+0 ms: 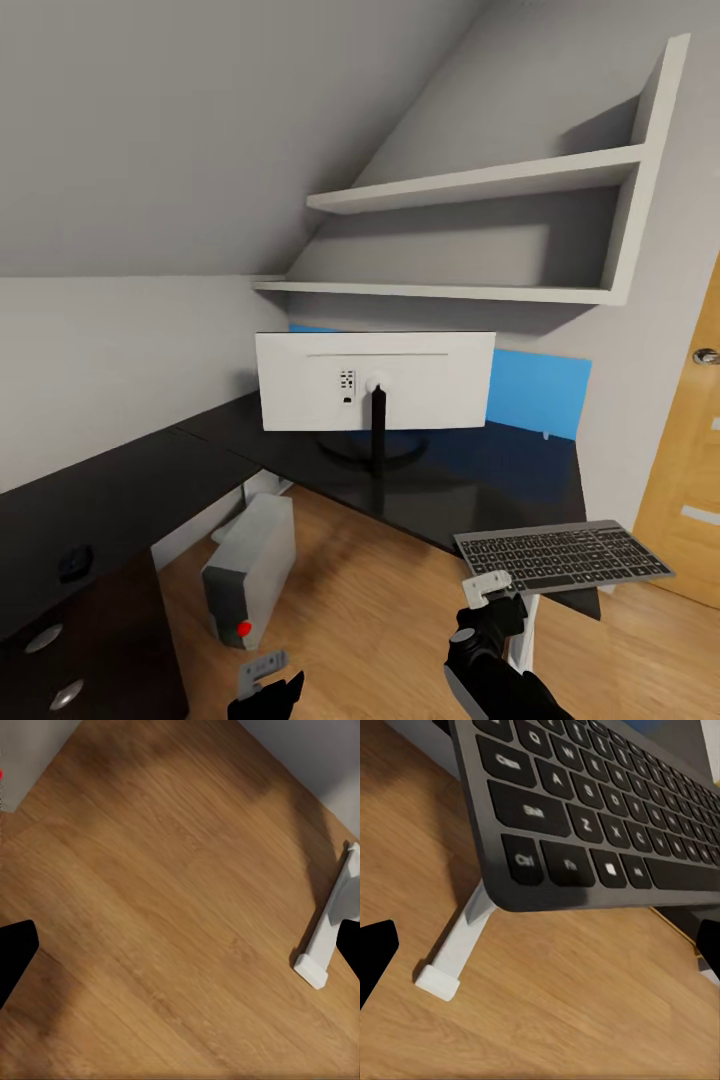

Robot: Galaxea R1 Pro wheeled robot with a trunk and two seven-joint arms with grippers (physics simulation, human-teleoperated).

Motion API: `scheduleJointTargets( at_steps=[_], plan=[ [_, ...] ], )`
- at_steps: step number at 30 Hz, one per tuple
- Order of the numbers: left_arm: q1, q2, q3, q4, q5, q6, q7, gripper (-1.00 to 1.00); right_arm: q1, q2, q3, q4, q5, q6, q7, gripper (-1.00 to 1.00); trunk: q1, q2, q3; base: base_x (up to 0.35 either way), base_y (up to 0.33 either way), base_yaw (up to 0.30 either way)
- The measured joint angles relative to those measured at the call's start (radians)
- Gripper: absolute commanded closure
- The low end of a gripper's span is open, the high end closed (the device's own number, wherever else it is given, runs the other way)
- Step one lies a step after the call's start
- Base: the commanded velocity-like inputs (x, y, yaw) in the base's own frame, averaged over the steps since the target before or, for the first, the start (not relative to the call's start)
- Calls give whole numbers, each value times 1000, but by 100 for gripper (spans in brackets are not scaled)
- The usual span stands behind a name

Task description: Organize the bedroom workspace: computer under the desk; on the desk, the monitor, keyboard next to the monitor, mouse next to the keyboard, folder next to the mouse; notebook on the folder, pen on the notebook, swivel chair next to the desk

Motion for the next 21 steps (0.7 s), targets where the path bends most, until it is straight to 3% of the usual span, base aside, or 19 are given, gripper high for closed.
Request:
scheduleJointTargets(
  at_steps=[10, 14, 18, 21],
  plan=[
    [0, 4, 2, 0, 0, -3, 0, -100, 0, 3, -6, -5, -10, -4, -4, -100, 0, 0, 0, -1, 0, 0],
    [0, 5, 2, 0, -1, -3, 1, -100, 0, 4, -38, -4, -31, -38, -2, -100, 0, 0, 0, 0, 0, 0],
    [0, 5, 2, 1, -1, -3, 1, -100, 1, 5, -58, 6, -74, -101, 2, -100, 0, 0, 0, 0, 0, 0],
    [0, 5, 1, 0, -1, -3, 2, -100, 4, 6, -65, 52, -151, -208, 26, -100, 0, 0, 0, 0, 0, 0]
  ],
)
